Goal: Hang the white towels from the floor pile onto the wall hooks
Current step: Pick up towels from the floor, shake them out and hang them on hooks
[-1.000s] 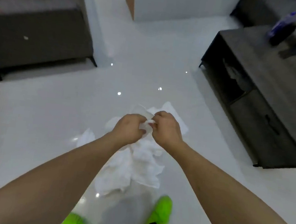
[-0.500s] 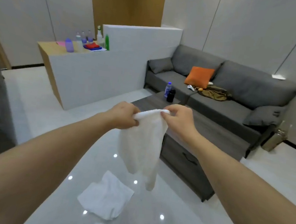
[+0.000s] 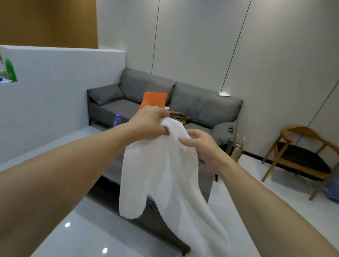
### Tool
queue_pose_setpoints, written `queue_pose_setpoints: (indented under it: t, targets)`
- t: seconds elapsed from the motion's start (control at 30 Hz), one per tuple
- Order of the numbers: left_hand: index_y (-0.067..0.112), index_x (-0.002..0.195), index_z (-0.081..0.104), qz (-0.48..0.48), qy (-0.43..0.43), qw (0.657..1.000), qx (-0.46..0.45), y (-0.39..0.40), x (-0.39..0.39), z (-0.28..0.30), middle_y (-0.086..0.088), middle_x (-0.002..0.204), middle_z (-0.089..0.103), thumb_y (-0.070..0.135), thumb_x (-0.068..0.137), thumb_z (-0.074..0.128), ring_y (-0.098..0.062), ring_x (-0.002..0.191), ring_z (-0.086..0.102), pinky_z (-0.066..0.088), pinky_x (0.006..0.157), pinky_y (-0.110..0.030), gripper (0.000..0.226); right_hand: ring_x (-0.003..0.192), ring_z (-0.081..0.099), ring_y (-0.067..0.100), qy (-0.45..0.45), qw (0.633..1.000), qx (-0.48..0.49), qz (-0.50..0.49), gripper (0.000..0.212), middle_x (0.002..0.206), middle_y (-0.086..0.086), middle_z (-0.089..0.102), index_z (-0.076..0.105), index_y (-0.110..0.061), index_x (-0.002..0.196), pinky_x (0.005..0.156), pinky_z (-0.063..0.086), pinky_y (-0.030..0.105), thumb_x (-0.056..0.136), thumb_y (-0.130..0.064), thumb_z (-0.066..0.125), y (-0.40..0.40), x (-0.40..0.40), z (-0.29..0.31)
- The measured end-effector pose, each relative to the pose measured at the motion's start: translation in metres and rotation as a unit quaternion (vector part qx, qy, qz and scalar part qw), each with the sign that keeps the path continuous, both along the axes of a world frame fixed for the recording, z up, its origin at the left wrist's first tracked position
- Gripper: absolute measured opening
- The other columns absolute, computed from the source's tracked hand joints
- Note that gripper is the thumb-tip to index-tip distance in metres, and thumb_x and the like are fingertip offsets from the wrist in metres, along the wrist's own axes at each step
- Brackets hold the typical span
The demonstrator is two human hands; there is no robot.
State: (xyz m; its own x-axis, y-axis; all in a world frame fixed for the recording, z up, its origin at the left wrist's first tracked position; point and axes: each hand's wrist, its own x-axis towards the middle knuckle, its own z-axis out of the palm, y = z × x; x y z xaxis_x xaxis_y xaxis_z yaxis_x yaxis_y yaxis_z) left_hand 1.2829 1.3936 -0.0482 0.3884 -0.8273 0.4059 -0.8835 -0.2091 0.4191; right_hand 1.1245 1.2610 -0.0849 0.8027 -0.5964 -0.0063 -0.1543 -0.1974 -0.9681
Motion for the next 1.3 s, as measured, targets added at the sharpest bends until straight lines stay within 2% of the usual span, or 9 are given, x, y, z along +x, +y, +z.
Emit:
queue_pose_setpoints:
  t: [0.13,0.23,0.33,0.4,0.57,0.67,0.83,1.0,1.3]
  targets:
    - [0.029,0.076,0.054,-0.034,0.048,0.997,-0.052,-0.082,0.031,0.023,0.010,0.073,0.057,0.025,0.061,0.082,-0.008,0.071,0.053,0.042,0.057,-0.026,0.032,0.092,0.072,0.025,-0.023,0.993,0.090,0.075,0.029,0.106,0.012,0.073,0.069,-0.007,0.110,0.069,0.058,0.033,0.081,-0.002,0.071,-0.056,0.049,0.011]
    - [0.030,0.113,0.057,-0.017,0.126,0.991,-0.038,-0.124,0.077,0.027,0.009,0.097,0.061,0.027,0.062,0.087,-0.007,0.089,0.058,0.048,0.070,-0.021,0.059,0.095,0.067,0.033,-0.059,0.994,0.075,0.046,0.034,0.112,0.022,0.068,0.069,0.000,0.109,0.088,0.053,0.044,0.076,0.009,0.066,-0.102,0.093,0.032]
    - [0.030,0.140,0.036,-0.057,0.322,0.945,0.021,-0.154,0.121,0.015,0.007,0.120,0.059,0.026,0.067,0.087,-0.012,0.107,0.059,0.050,0.084,-0.023,0.090,0.101,0.064,0.040,-0.079,0.989,0.107,0.069,0.044,0.114,0.026,0.066,0.068,0.002,0.111,0.094,0.050,0.050,0.069,0.013,0.061,-0.148,0.133,0.049]
    - [0.029,0.134,0.046,-0.109,0.378,0.915,0.092,-0.171,0.144,0.000,0.014,0.115,0.066,0.025,0.067,0.088,-0.010,0.107,0.064,0.053,0.086,-0.025,0.079,0.107,0.062,0.042,-0.101,0.979,0.156,0.088,0.043,0.117,0.027,0.064,0.066,0.002,0.114,0.096,0.049,0.052,0.072,0.007,0.062,-0.174,0.153,0.055]
    - [0.025,0.098,0.072,-0.027,0.367,0.929,0.034,-0.220,0.182,-0.021,0.005,0.097,0.074,0.025,0.077,0.077,-0.015,0.093,0.070,0.057,0.082,-0.034,0.022,0.102,0.069,0.028,-0.051,0.983,0.100,0.142,0.036,0.109,0.012,0.072,0.069,-0.009,0.112,0.084,0.056,0.039,0.078,-0.013,0.076,-0.248,0.192,0.062]
    - [0.021,0.091,0.074,0.032,0.301,0.952,-0.039,-0.247,0.204,-0.002,-0.003,0.093,0.074,0.020,0.078,0.070,-0.018,0.090,0.070,0.059,0.078,-0.041,0.014,0.101,0.069,0.018,0.115,0.975,-0.089,0.168,0.054,0.108,-0.001,0.072,0.065,-0.024,0.115,0.086,0.057,0.041,0.066,-0.030,0.088,-0.289,0.217,0.063]
    - [0.027,0.083,0.075,0.146,0.087,0.985,0.038,-0.296,0.222,0.031,0.007,0.081,0.068,0.015,0.075,0.070,-0.011,0.077,0.063,0.053,0.063,-0.026,0.016,0.108,0.057,0.010,0.047,0.959,-0.162,0.227,0.109,0.130,-0.002,0.051,0.030,-0.030,0.147,0.086,0.055,0.030,0.058,-0.021,0.092,-0.323,0.277,0.072]
    - [0.027,0.074,0.060,0.260,0.083,0.962,-0.004,-0.323,0.229,0.046,0.006,0.076,0.058,0.014,0.065,0.075,-0.013,0.073,0.056,0.043,0.056,-0.026,0.022,0.084,0.067,0.015,0.022,0.903,-0.332,0.271,0.020,0.089,0.000,0.071,0.072,-0.019,0.095,0.080,0.058,0.044,0.078,-0.029,0.075,-0.361,0.315,0.087]
    - [0.017,0.102,0.069,0.473,0.072,0.874,0.086,-0.294,0.227,-0.001,-0.007,0.099,0.067,0.033,0.089,0.063,-0.024,0.090,0.058,0.047,0.078,-0.032,0.022,0.064,0.067,0.014,-0.093,0.945,-0.252,0.189,0.005,0.071,0.003,0.071,0.074,-0.014,0.071,0.058,0.056,0.031,0.075,-0.018,0.074,-0.454,0.348,0.123]
